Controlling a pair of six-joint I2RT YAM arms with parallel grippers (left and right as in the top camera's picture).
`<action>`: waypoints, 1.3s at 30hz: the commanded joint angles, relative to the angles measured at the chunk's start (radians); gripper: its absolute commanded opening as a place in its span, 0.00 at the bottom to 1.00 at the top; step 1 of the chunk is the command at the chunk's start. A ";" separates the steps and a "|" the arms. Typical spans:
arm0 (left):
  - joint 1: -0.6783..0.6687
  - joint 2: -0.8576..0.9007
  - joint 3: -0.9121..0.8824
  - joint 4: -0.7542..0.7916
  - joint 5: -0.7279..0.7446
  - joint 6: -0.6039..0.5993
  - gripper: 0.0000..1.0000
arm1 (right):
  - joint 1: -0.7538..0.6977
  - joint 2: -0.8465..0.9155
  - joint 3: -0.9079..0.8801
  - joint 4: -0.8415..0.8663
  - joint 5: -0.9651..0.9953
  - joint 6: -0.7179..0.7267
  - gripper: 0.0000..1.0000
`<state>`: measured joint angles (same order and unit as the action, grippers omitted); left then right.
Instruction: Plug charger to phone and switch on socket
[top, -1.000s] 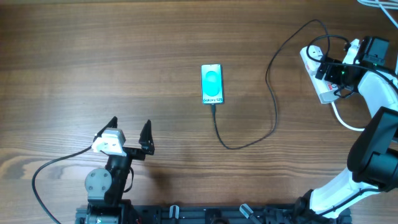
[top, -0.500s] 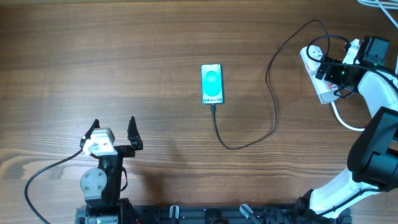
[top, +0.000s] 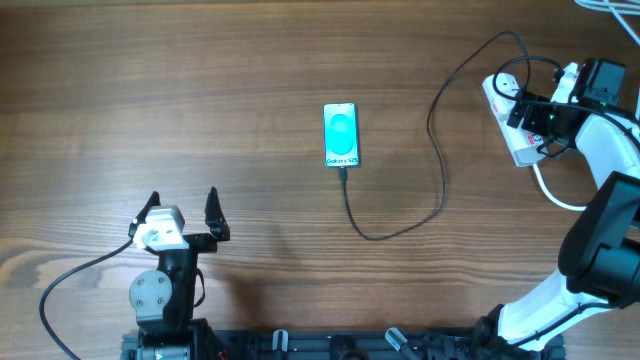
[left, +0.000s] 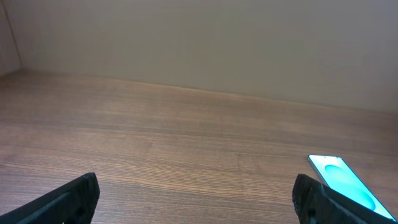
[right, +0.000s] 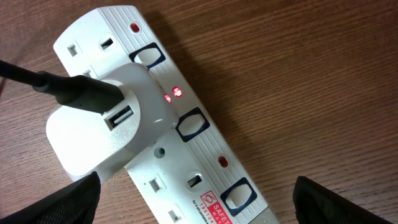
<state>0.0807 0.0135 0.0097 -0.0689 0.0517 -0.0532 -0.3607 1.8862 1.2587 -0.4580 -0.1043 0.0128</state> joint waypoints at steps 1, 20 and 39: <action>0.006 -0.011 -0.004 -0.007 -0.005 0.019 1.00 | 0.002 -0.010 -0.004 0.002 -0.008 -0.012 1.00; 0.006 -0.011 -0.004 -0.007 -0.005 0.019 1.00 | 0.003 -0.453 -0.004 0.001 -0.008 -0.012 1.00; 0.006 -0.011 -0.004 -0.007 -0.005 0.019 1.00 | 0.213 -0.517 -0.536 0.368 -0.053 -0.014 1.00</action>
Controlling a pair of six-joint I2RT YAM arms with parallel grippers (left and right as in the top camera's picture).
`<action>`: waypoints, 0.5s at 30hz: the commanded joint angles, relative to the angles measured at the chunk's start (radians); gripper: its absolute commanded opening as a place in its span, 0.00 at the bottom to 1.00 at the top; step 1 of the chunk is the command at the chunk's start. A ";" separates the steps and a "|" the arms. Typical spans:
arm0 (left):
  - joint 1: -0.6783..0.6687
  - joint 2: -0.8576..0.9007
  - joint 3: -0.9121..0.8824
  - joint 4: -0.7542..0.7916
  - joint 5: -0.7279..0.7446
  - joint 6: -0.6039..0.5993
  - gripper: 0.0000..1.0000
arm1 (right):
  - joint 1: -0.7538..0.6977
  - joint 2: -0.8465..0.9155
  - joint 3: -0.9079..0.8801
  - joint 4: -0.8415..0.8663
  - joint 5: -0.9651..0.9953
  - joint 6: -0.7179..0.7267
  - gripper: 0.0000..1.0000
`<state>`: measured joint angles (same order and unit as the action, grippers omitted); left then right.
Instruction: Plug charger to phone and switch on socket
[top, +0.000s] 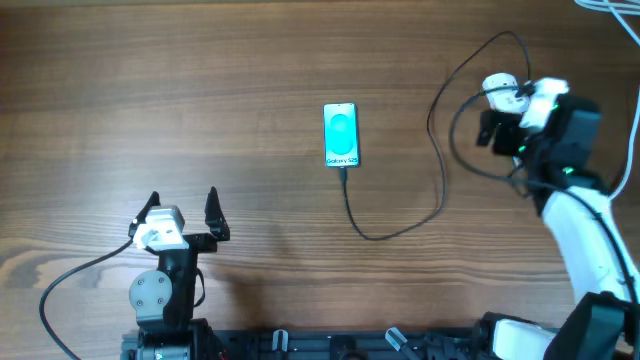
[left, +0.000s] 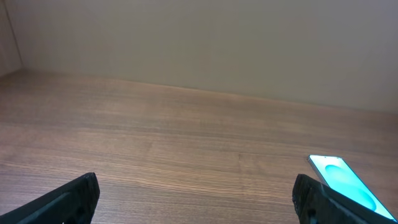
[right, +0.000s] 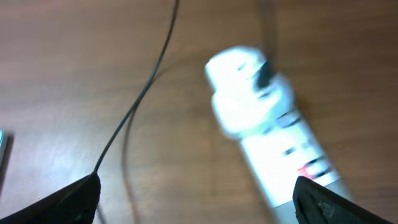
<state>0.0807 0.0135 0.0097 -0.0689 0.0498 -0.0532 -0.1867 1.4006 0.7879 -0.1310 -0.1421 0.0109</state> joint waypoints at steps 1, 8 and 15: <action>0.006 -0.011 -0.004 -0.007 -0.003 0.019 1.00 | 0.058 -0.044 -0.096 0.051 -0.016 -0.021 1.00; 0.006 -0.011 -0.004 -0.007 -0.003 0.019 1.00 | 0.101 -0.161 -0.332 0.112 -0.016 -0.063 1.00; 0.006 -0.011 -0.004 -0.007 -0.003 0.019 1.00 | 0.101 -0.188 -0.538 0.258 -0.017 -0.060 1.00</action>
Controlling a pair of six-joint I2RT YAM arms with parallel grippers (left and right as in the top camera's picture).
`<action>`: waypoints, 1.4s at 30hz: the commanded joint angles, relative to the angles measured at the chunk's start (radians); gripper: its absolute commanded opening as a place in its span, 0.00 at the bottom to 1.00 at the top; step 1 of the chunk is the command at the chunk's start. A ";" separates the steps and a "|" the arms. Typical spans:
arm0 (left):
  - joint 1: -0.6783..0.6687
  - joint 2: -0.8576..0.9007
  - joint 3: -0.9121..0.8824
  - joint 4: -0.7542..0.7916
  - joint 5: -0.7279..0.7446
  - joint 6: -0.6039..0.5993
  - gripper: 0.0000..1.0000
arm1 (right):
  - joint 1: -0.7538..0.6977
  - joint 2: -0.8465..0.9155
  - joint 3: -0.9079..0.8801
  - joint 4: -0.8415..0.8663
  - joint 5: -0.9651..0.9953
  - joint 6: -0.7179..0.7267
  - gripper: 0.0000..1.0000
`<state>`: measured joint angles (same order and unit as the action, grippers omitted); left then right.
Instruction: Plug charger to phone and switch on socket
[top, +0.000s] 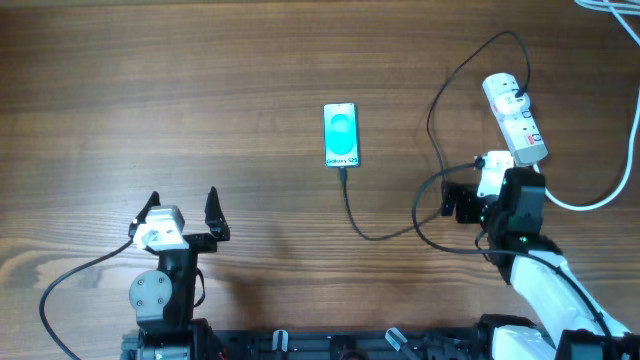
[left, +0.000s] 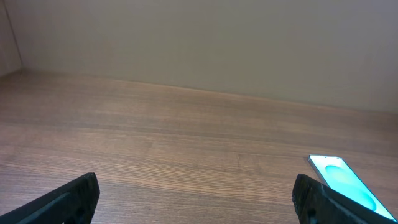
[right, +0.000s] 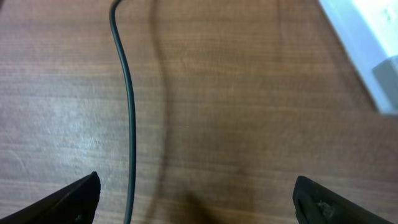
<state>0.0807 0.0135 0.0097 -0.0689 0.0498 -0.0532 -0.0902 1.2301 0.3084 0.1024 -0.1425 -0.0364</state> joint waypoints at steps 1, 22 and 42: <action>0.006 -0.011 -0.004 -0.007 -0.003 0.019 1.00 | 0.004 -0.017 -0.073 0.037 -0.018 -0.011 1.00; 0.006 -0.011 -0.004 -0.007 -0.003 0.019 1.00 | 0.003 -0.811 -0.303 -0.091 -0.054 0.009 1.00; 0.006 -0.011 -0.004 -0.007 -0.003 0.019 1.00 | 0.037 -1.227 -0.303 -0.092 -0.050 0.015 1.00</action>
